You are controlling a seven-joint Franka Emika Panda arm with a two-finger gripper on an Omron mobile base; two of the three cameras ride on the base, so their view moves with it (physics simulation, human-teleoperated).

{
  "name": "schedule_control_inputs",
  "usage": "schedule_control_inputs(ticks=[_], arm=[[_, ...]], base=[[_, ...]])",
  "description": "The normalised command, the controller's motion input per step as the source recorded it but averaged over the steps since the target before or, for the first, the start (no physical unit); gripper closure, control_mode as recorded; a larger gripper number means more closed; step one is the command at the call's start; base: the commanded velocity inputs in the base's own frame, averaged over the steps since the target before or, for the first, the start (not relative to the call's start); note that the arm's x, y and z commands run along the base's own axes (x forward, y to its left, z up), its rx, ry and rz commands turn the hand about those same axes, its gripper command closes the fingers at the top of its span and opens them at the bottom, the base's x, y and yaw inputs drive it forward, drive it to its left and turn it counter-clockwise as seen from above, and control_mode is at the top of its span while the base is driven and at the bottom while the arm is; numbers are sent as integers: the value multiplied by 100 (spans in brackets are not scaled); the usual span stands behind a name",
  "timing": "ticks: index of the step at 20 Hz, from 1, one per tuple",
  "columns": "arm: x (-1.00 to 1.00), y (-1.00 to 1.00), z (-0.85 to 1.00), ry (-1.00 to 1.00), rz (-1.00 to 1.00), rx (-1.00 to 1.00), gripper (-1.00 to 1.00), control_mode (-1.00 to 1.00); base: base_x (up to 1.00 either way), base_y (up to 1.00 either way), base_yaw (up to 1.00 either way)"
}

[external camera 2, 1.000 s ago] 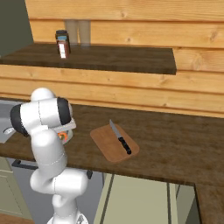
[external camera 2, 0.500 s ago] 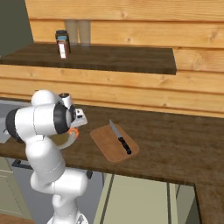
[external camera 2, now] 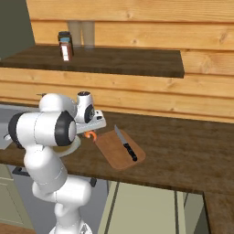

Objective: Pick up the knife from the drawer and place it on the cutting board. Then place the meat from the plate to the cutting board.

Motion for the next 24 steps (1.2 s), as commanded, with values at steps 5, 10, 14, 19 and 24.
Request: schedule_control_inputs(ticks=[5,10,14,19,24], arm=[[12,-81,0,0,0,0,100,-100],[3,-51,0,2,0,0,100,-100],[13,-22,-17,5,0,0,100,-100],[9,-14,-52,5,0,0,100,-100],[2,-1,-11,1,0,0,-100,-100]], base=[[0,0,0],[0,0,0],[0,0,0],[0,0,0],[0,0,0]])
